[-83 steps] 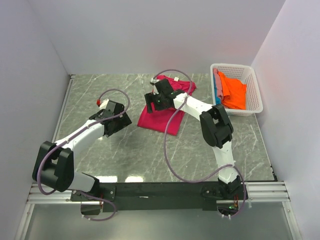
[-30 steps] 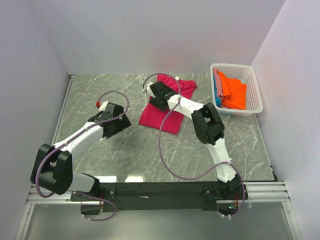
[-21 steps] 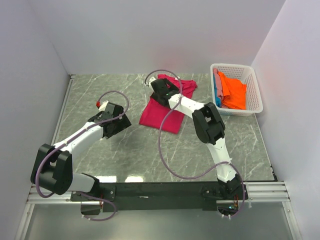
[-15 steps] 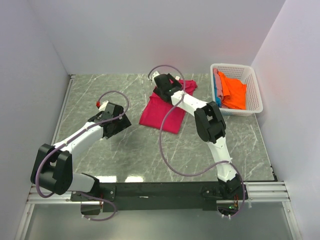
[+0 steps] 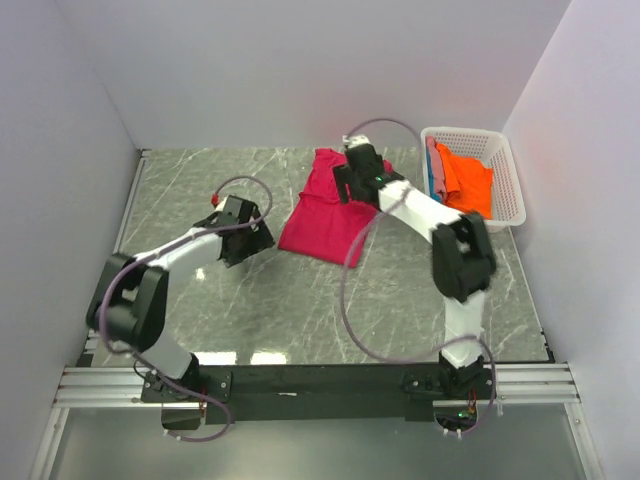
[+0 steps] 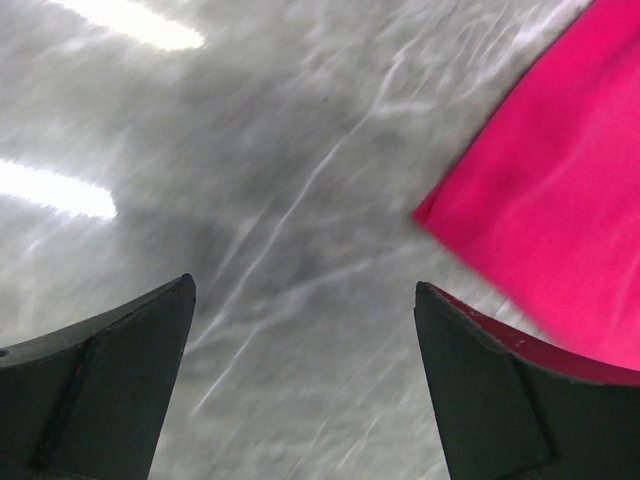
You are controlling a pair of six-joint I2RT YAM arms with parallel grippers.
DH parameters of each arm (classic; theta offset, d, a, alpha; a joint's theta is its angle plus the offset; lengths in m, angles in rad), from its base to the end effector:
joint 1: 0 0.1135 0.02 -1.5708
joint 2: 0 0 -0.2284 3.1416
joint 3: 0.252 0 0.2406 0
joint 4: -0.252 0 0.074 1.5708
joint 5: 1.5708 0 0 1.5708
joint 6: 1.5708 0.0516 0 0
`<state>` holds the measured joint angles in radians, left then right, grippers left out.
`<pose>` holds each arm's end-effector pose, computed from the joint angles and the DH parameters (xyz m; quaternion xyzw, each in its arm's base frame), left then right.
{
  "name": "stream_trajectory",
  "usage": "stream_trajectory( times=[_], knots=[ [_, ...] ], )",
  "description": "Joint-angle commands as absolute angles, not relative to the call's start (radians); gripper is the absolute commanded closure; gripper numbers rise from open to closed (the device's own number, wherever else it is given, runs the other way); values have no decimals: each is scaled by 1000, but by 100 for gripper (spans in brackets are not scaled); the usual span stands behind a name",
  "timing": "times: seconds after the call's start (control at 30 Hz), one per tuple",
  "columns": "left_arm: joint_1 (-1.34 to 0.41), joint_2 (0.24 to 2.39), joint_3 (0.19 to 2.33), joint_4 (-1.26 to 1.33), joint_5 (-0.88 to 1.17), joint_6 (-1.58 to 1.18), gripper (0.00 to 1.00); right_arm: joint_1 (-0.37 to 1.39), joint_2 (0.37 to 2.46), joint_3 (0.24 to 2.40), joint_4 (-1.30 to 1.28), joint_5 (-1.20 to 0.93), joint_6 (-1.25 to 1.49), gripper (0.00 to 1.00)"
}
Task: Fold and stack the t-shirts
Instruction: Fold the tshirt
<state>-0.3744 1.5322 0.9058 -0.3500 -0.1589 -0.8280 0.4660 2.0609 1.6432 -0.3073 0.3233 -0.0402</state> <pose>0.2869 -0.1040 0.1502 -0.2370 0.9235 -0.1025 0.2837 0.4155 0.1906 0.1938 -0.1614 0.8879 -0.0579 0.4269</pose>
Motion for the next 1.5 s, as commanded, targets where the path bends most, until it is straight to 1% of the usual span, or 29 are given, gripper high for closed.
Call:
stream_trajectory(
  times=[0.0,0.03,0.1,0.13,0.2,0.23,0.3,0.33,0.43,0.5,0.6,0.63,0.73,0.77,0.87,0.9,0.93,0.97,1.13,1.33,1.4,1.47],
  knots=[
    [-373,1633,1014,-273,-94,-778,5,469,1777,1417,-238,187,340,12],
    [-373,1650,1028,-262,-74,-770,10,468,1743,1367,-229,158,374,12],
    [-373,1690,1052,-247,-32,-764,14,465,1663,1246,-221,117,435,12],
    [-373,1701,1055,-229,-22,-764,19,465,1643,1214,-218,100,445,13],
    [-373,1741,1065,-207,12,-765,24,465,1600,1139,-221,71,472,16],
    [-374,1758,1071,-204,26,-761,30,465,1592,1120,-228,63,480,17],
    [-374,1808,1095,-213,46,-755,35,463,1572,1066,-227,22,497,19],
    [-374,1821,1101,-218,66,-753,41,463,1566,1048,-213,12,502,20],
    [-376,1844,1103,-210,92,-755,49,459,1560,1000,-187,-46,523,21],
    [-379,1850,1095,-201,97,-759,51,457,1565,971,-151,-92,543,23],
    [-385,1862,1092,-206,106,-758,57,459,1580,945,-121,-138,561,26],
    [-388,1865,1092,-209,106,-758,62,457,1585,937,-104,-150,571,28],
    [-396,1876,1089,-212,95,-758,67,457,1598,922,-84,-166,583,29],
    [-399,1881,1095,-213,84,-761,68,459,1601,919,-81,-172,583,30],
    [-397,1908,1121,-222,68,-761,76,459,1611,904,-66,-195,587,32],
    [-397,1922,1127,-222,69,-758,80,459,1614,896,-66,-199,591,32],
    [-397,1928,1138,-219,71,-755,91,460,1617,893,-63,-196,589,33],
    [-397,1933,1143,-221,71,-753,99,459,1620,888,-63,-195,588,33],
    [-397,1921,1123,-213,28,-750,99,463,1663,903,-77,-178,581,37],
    [-399,1844,1071,-193,3,-756,99,483,1695,911,-110,-114,577,39],
    [-399,1835,1068,-207,3,-758,99,489,1709,916,-112,-121,578,40],
    [-397,1827,1058,-210,2,-756,99,506,1713,911,-110,-124,577,44]
  ],
)
